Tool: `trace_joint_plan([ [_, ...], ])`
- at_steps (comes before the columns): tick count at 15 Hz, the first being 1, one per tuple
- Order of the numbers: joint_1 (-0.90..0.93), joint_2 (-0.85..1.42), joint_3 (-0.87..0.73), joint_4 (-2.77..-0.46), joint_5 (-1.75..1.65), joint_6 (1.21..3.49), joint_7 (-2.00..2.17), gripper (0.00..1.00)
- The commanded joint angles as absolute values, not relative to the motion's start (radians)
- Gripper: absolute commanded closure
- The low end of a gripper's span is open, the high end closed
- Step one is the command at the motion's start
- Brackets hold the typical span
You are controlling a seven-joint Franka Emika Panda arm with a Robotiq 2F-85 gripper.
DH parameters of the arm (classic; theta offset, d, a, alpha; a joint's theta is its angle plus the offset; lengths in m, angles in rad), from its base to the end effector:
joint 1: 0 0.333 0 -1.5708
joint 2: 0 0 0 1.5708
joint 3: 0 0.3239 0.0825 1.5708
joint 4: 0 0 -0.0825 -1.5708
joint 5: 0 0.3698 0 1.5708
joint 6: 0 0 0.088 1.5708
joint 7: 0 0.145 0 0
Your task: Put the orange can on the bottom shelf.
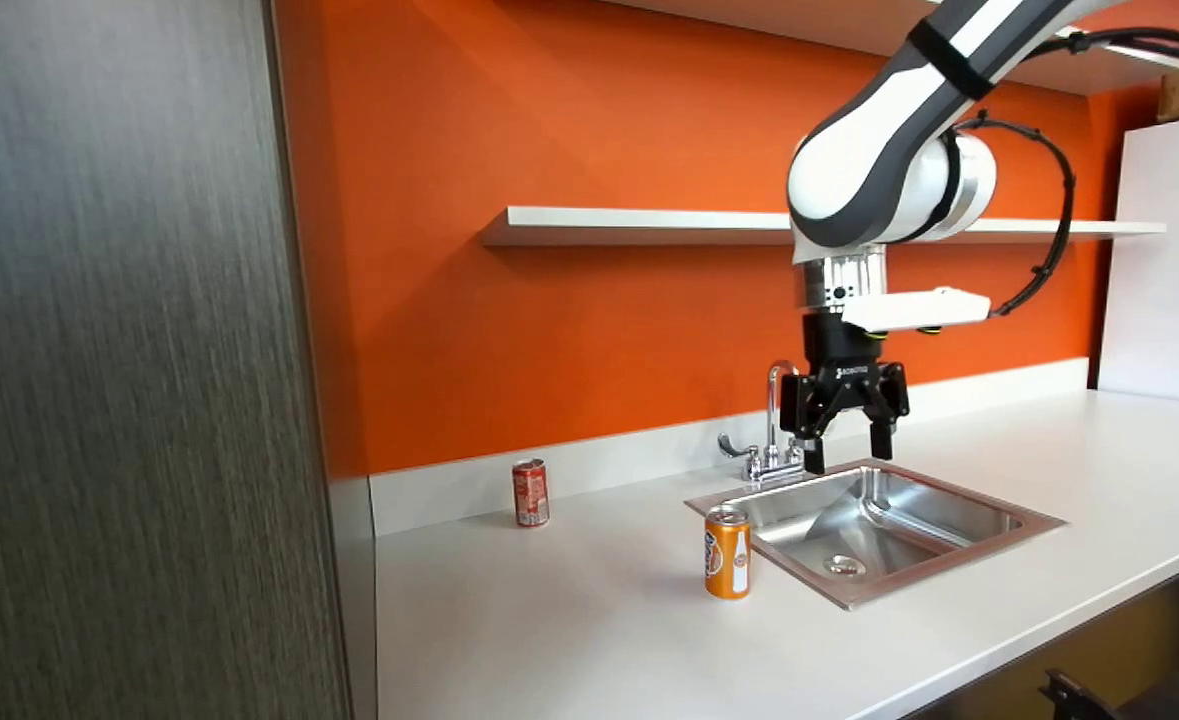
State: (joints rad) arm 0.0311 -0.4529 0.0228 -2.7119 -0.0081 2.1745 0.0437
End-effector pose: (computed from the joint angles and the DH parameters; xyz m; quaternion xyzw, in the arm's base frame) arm 0.3455 0.0173 0.3373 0.9991 0.0062 -0.0419 0.0102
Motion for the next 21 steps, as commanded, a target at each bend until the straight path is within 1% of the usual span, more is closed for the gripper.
trace_joint_plan([
  [1,0.044,-0.371,0.058,-2.728,-0.001,2.262,0.085,0.00],
  [12,0.082,-0.135,0.048,-2.726,0.071,2.466,0.037,0.00],
  [21,0.083,-0.048,0.047,-2.694,0.171,2.591,0.004,0.00],
])
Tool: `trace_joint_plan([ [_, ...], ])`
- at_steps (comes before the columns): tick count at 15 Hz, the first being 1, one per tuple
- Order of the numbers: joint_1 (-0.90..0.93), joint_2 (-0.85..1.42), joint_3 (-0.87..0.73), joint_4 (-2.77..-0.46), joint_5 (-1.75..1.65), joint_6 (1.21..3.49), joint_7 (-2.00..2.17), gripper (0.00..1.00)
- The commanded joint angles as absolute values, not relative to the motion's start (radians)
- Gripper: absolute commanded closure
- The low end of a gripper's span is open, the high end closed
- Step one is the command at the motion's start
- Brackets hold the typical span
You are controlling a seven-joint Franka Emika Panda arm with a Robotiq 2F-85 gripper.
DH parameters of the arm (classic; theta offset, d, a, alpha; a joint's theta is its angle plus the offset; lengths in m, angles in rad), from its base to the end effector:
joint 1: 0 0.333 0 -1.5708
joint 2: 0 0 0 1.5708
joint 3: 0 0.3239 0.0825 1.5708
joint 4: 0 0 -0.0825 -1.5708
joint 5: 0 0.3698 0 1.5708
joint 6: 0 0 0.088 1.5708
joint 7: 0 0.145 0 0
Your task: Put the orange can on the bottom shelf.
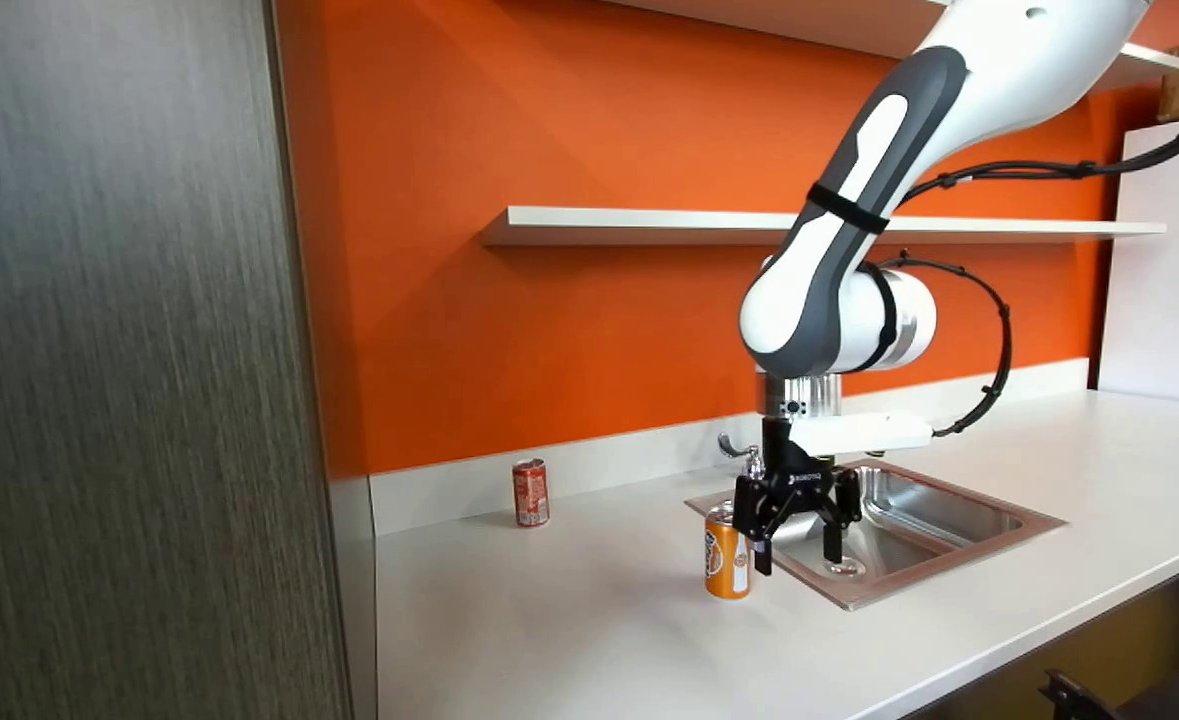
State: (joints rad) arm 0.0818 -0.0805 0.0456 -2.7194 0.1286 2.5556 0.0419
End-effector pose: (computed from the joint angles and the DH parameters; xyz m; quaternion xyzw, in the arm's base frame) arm 0.3792 0.0490 0.2264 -0.9986 0.0125 0.0440 0.0278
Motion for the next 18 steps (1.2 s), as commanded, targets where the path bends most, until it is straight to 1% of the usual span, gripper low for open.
trace_joint_plan([
  [1,0.084,-0.042,0.047,-2.691,0.182,2.606,-0.001,0.00],
  [18,0.094,0.032,0.083,-2.676,0.364,2.871,-0.158,0.00],
])
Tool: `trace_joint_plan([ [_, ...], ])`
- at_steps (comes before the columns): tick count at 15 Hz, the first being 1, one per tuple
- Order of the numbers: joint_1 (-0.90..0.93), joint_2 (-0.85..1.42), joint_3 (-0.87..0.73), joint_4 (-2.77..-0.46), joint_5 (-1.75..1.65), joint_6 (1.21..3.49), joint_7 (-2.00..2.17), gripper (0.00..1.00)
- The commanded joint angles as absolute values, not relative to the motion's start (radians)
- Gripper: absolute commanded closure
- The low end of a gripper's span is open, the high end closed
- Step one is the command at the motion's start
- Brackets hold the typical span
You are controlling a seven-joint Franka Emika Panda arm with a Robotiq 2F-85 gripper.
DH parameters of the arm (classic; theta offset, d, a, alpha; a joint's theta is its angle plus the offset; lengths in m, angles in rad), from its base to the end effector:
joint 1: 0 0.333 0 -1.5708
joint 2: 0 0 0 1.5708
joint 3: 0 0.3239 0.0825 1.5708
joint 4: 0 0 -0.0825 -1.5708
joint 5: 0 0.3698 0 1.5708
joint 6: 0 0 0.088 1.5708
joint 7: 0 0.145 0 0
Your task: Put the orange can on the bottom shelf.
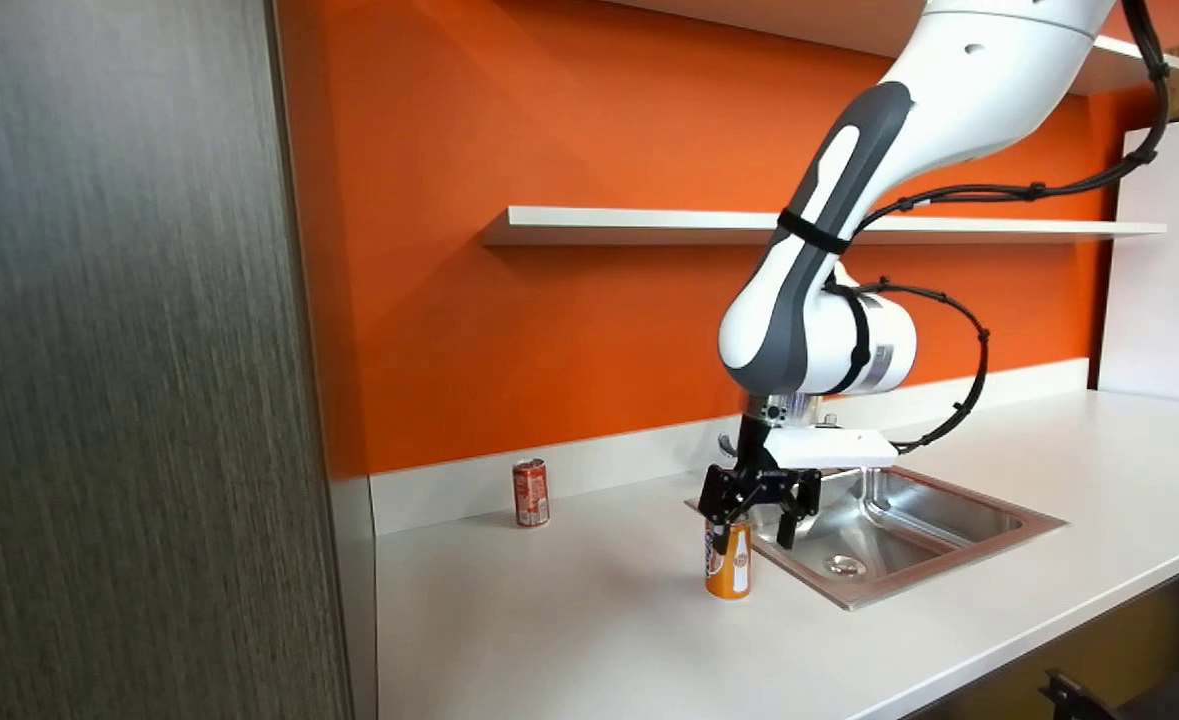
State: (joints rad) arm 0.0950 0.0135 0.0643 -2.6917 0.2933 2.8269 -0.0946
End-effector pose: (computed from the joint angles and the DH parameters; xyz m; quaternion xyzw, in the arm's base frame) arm 0.4178 0.0559 0.2215 -0.9967 0.0099 -0.0583 0.0559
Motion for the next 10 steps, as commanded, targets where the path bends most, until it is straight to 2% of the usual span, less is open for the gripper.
trace_joint_plan([
  [1,0.094,0.032,0.087,-2.675,0.384,2.884,-0.168,0.00],
  [10,0.106,0.064,0.098,-2.654,0.527,2.952,-0.279,0.00],
])
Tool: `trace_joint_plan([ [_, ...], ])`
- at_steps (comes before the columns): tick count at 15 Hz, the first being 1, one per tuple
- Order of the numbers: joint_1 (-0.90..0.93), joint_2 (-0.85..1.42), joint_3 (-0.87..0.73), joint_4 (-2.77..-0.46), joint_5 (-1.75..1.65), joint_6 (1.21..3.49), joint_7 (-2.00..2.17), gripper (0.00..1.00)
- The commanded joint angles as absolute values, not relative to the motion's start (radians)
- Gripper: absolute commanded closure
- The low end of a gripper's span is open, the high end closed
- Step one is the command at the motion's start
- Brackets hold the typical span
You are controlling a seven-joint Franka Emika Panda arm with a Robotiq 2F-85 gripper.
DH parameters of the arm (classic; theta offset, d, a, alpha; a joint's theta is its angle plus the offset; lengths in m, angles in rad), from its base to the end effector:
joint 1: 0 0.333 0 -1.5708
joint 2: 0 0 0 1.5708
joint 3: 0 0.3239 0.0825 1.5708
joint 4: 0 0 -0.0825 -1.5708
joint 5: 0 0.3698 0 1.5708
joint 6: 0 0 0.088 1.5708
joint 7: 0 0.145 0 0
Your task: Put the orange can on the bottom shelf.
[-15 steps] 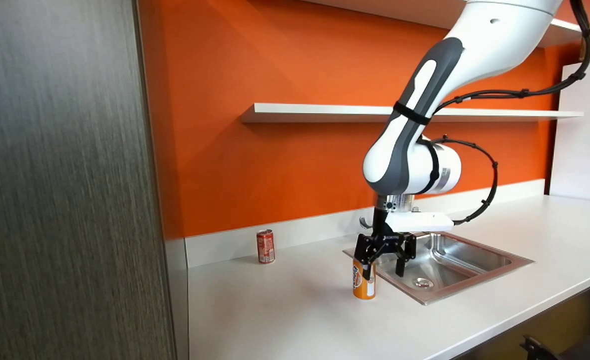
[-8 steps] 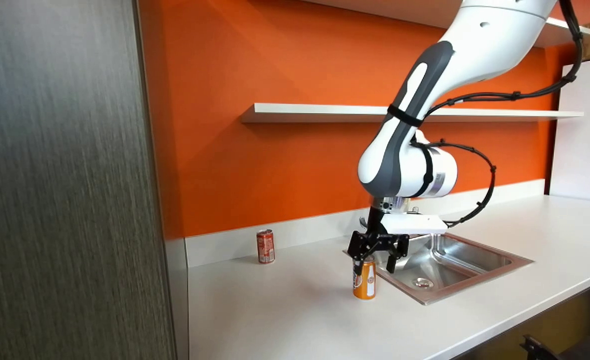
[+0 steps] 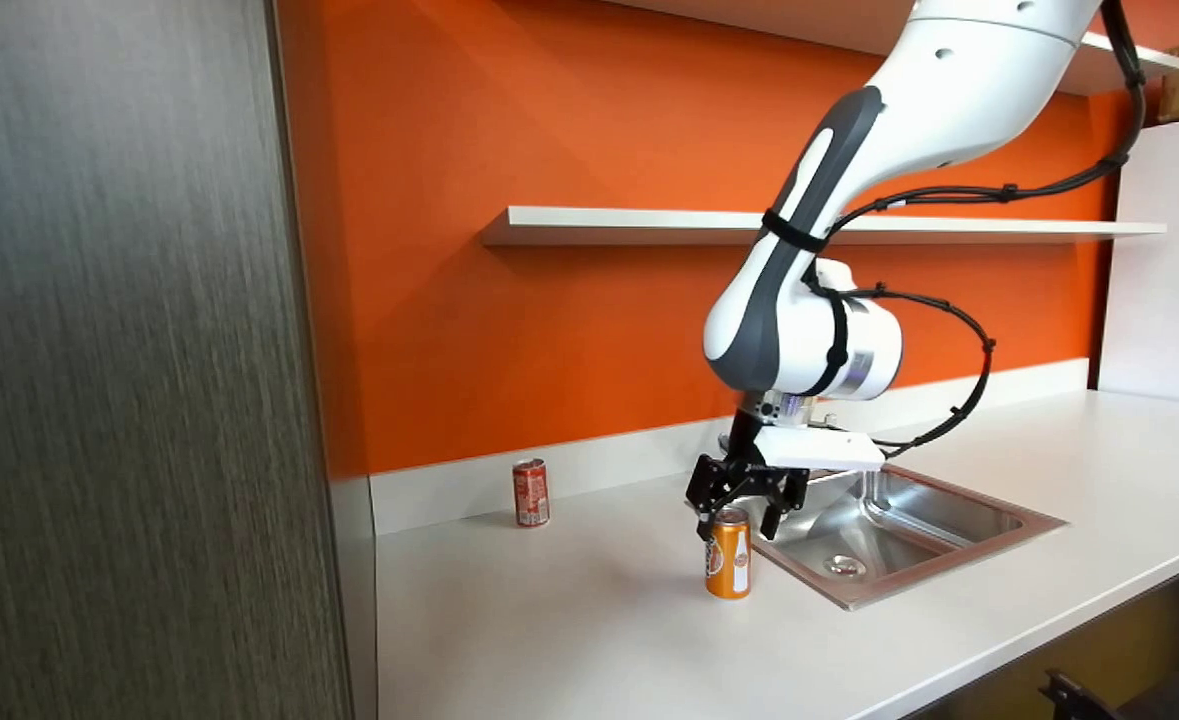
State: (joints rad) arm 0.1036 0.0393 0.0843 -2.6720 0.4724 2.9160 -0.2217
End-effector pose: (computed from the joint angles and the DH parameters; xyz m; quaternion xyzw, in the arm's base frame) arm 0.4316 0.0577 0.2252 -0.9919 0.0204 -0.1003 0.0753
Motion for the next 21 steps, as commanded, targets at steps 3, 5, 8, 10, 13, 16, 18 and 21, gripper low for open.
trace_joint_plan([
  [3,0.107,0.074,0.102,-2.647,0.560,2.974,-0.302,0.00],
  [5,0.105,0.084,0.107,-2.640,0.578,2.988,-0.314,0.00],
  [8,0.103,0.097,0.105,-2.634,0.578,3.008,-0.312,0.00],
  [10,0.103,0.108,0.102,-2.630,0.566,3.018,-0.303,0.00],
  [13,0.102,0.122,0.102,-2.626,0.562,3.029,-0.301,0.25],
  [16,0.100,0.134,0.101,-2.618,0.559,3.030,-0.296,0.40],
  [18,0.099,0.140,0.098,-2.613,0.556,3.027,-0.292,0.56],
  [21,0.102,0.139,0.088,-2.607,0.546,3.020,-0.272,0.60],
])
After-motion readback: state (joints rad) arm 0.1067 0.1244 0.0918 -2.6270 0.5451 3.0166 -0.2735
